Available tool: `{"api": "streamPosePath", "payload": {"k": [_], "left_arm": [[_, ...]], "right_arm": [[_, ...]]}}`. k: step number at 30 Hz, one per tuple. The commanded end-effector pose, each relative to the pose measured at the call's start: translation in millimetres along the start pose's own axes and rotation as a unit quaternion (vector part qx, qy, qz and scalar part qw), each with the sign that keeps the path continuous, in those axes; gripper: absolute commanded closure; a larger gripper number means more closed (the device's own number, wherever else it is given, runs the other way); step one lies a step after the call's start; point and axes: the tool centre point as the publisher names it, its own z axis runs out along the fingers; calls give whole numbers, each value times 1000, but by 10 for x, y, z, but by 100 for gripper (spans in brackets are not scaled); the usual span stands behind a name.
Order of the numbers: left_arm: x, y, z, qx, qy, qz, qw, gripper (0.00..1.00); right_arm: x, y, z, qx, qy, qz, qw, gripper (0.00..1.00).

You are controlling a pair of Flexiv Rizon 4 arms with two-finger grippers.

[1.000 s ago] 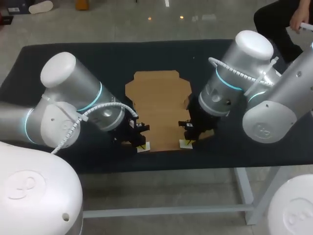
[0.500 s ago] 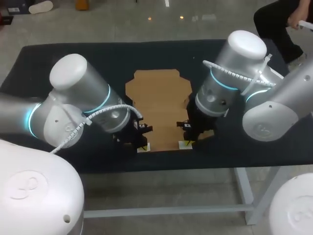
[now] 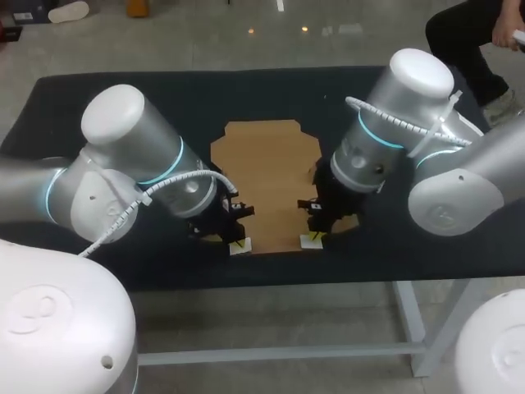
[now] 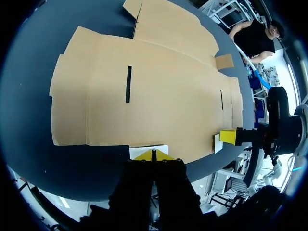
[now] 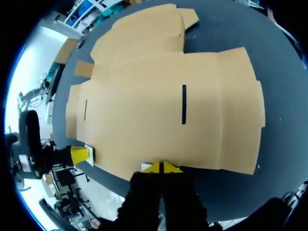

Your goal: Assemble the packaging by folding the flat box into shape, placing the metal phone stand inside, and closing the box properly

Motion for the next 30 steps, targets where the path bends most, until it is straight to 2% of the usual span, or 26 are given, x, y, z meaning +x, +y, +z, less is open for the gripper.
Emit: {"api": "streamPosePath", "payload": {"k": [1, 15, 20, 24, 26, 30], "left_arm": [[-16, 26, -100, 6, 0, 0, 1000, 100], [-93, -73, -400, 16, 37, -4, 999, 100], [-125, -134, -502, 17, 55, -6, 998, 96], [-151, -197, -578, 15, 69, -6, 997, 86], [-161, -232, -614, 14, 72, -6, 997, 76], [-180, -308, -690, 14, 84, -4, 996, 55]], "right_arm": [[-85, -3, -83, 2, 22, -6, 1000, 100], [-234, 110, -360, -7, 84, -25, 996, 100], [-302, 187, -432, -13, 106, -30, 994, 100], [-370, 262, -489, -17, 122, -30, 992, 100], [-387, 292, -518, -20, 126, -28, 991, 88], [-447, 354, -584, -26, 137, -28, 990, 75]]}}
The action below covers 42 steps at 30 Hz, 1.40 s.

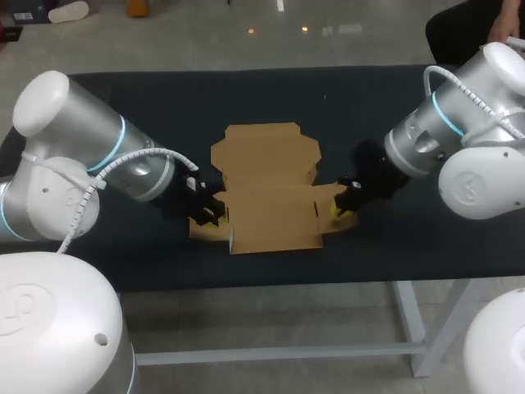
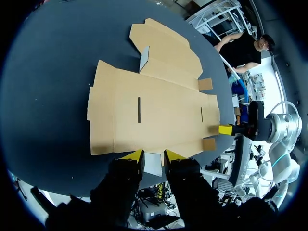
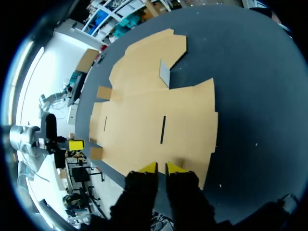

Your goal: Assemble the packaging by folding the flat box into shape, placing the metal phone stand inside, and closing the box properly

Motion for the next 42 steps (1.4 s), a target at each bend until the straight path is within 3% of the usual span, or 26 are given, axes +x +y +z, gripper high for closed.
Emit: {"api": "streamPosePath", "payload": {"k": [1, 2, 4, 5, 7, 8, 18, 27, 42], "left_arm": [[-36, -67, -107, -5, 10, 2, 1000, 48], [-38, -90, -123, -4, 10, 2, 1000, 28], [-42, -133, -156, -4, 14, 3, 1000, 5], [-47, -165, -169, -3, 15, 3, 1000, 0], [-60, -223, -194, -2, 21, 5, 1000, 0], [-68, -254, -207, -1, 23, 5, 1000, 0], [-147, -556, -330, 4, 43, 9, 999, 0], [-224, -696, -464, 1, 66, 13, 998, 0], [-243, -928, -811, 6, 60, 34, 998, 0]], "right_arm": [[-74, 73, -128, 12, 32, -1, 999, 67], [-85, 88, -152, 9, 32, -1, 999, 58], [-108, 123, -203, 5, 37, -3, 999, 34], [-118, 143, -227, 3, 40, -4, 999, 25], [-154, 191, -264, 0, 45, -4, 999, 4], [-172, 215, -282, -1, 49, -4, 999, 0], [-271, 490, -401, -22, 60, 7, 998, 0], [-389, 722, -431, -28, 85, 20, 996, 0], [-416, 1044, -538, -38, 115, 26, 992, 0]]}}
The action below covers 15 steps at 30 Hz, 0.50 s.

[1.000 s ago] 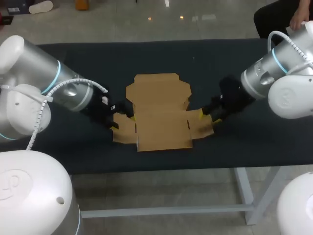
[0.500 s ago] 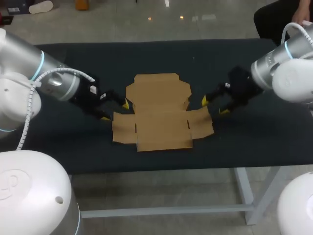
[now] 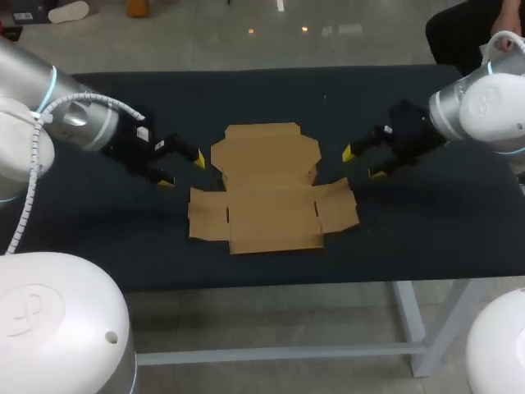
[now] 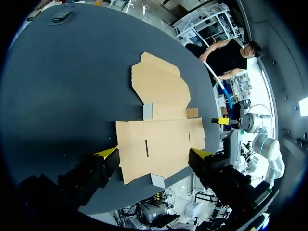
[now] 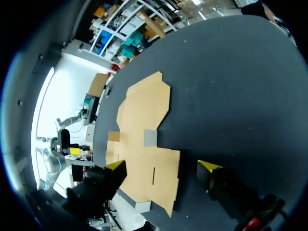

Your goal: Assemble the packaging by folding the flat box into shape, placing the metal phone stand inside, and closing the box properly

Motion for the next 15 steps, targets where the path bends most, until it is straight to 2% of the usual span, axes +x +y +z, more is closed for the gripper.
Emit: {"api": "streamPosePath", "payload": {"k": [1, 6, 14, 15], "left_arm": [[-5, -46, -133, -5, 0, 2, 1000, 0], [-5, -94, -209, 9, -19, -9, 1000, 0], [-73, -136, -320, 4, -3, -8, 1000, 0], [-81, -141, -333, 4, -2, -7, 1000, 0]], "right_arm": [[-6, 108, -21, 22, 32, 1, 999, 0], [-7, 218, 59, 27, 47, 16, 998, 0], [-22, 388, 164, 24, 62, 26, 997, 0], [-19, 414, 181, 23, 63, 24, 997, 4]]}}
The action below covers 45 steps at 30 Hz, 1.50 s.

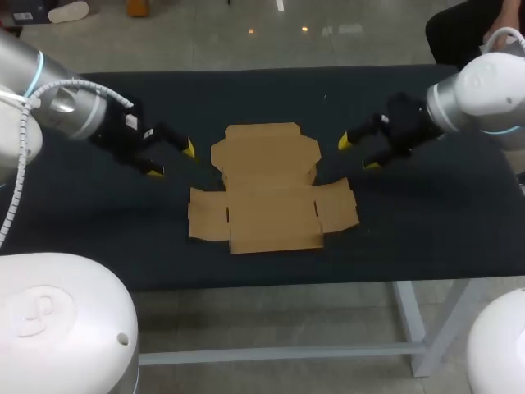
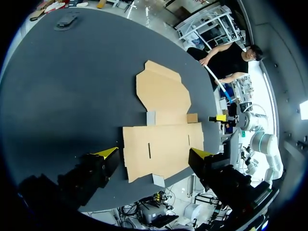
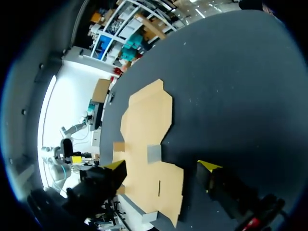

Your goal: Assemble the packaging by folding the flat box into shape, placing the metal phone stand inside, and closing the box properly

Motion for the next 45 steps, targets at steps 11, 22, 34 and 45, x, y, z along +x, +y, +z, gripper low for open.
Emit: {"api": "streamPosePath", "payload": {"k": [11, 22, 34, 45], "left_arm": [[-104, -61, -122, -6, 10, -2, 1000, 0], [-128, -131, -153, -6, 7, -2, 1000, 0], [-170, -186, -163, -5, 3, -4, 1000, 0], [-199, -258, -188, -2, 10, 6, 1000, 0]], "right_arm": [[-19, 323, 376, 43, 50, -24, 998, 40], [-110, 561, 608, 56, 60, -29, 996, 46], [-160, 726, 814, 66, 69, -26, 995, 51], [-154, 800, 959, 71, 76, -5, 995, 53]]}}
